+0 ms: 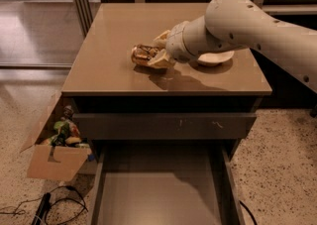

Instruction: Pick orange can from middle drawer and place on counter

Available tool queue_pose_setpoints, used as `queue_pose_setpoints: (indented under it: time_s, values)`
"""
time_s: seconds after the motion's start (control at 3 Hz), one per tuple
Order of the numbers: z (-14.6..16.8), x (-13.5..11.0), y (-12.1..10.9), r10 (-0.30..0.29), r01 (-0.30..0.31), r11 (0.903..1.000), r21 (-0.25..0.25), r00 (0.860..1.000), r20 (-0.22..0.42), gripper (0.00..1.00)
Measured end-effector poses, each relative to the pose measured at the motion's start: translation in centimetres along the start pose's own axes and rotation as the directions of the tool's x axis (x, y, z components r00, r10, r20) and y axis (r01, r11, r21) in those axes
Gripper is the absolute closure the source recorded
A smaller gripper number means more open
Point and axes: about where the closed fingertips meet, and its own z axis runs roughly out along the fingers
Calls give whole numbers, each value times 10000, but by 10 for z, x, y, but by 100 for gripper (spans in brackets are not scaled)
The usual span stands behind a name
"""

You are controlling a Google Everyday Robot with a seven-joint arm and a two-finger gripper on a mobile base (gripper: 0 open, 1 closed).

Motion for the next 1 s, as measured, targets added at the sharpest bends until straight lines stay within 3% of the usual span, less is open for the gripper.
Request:
queue_pose_setpoints:
  time_s: [0.33,1.0]
  values:
    - [0,0,0,0,0,10000,0,10000,0,4]
    - [0,0,0,-1,1,10000,-1,10000,0,0]
